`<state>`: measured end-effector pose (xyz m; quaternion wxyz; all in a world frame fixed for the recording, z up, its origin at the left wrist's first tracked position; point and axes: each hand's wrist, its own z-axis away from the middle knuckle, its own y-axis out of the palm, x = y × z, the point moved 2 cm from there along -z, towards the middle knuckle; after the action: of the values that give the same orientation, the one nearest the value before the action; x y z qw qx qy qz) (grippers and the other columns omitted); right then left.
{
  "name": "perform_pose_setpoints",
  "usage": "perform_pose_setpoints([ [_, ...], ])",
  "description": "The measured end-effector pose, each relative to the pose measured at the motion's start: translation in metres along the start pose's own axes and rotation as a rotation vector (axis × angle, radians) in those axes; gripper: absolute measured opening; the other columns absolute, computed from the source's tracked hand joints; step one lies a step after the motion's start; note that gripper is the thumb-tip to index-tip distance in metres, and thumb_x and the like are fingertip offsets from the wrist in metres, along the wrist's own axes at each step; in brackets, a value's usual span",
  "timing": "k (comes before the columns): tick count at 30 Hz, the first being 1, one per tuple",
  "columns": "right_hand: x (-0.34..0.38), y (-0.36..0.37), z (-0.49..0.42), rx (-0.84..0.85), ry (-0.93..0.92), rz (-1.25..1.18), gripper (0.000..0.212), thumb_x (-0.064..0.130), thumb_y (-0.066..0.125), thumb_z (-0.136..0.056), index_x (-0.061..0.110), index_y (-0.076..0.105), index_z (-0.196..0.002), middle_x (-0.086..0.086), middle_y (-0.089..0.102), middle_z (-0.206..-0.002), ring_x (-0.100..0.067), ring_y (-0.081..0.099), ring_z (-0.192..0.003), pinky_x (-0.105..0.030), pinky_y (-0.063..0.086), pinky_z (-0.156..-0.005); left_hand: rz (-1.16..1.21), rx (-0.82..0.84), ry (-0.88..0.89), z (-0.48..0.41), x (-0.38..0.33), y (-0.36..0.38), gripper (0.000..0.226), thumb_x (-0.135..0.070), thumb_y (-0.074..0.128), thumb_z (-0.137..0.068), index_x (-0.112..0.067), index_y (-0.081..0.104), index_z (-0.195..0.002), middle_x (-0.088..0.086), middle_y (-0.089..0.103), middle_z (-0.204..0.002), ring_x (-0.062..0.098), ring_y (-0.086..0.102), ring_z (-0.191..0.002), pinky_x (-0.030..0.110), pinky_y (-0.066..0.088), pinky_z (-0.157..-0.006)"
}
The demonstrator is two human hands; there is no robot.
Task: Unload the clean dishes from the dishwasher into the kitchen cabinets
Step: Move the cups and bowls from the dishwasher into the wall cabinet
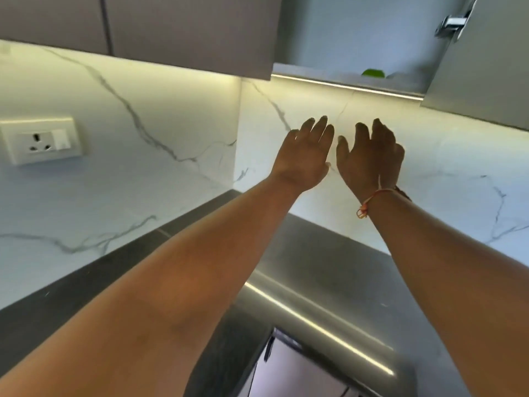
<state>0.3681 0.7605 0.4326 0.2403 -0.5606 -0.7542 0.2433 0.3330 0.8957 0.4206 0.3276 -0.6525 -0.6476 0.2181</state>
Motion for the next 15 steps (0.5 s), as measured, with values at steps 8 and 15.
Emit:
perform_pose_setpoints([
  [8, -0.013, -0.054, 0.105, 0.121, -0.089, 0.025, 0.061, 0.059, 0.035, -0.096, 0.016, 0.052, -0.137, -0.021, 0.046, -0.147, -0.041, 0.045, -0.134, -0.05, 0.043, -0.099, 0.001, 0.197, -0.096, 0.107, -0.033, -0.033, 0.085, -0.058, 0.045, -0.095, -0.009, 0.012, -0.156, 0.01, 0.008, -0.164, 0.03, 0.011, -0.15, 0.045, 0.023, -0.117],
  [15, -0.043, -0.117, 0.197, 0.248, -0.005, 0.054, 0.069, 0.066, 0.028, -0.095, 0.021, 0.04, -0.146, -0.017, 0.036, -0.155, -0.036, 0.034, -0.142, -0.051, 0.036, -0.106, 0.101, 0.251, 0.001, 0.181, -0.083, -0.08, 0.085, -0.062, 0.038, -0.096, -0.008, 0.011, -0.156, 0.01, 0.009, -0.164, 0.028, 0.012, -0.15, 0.045, 0.027, -0.116],
])
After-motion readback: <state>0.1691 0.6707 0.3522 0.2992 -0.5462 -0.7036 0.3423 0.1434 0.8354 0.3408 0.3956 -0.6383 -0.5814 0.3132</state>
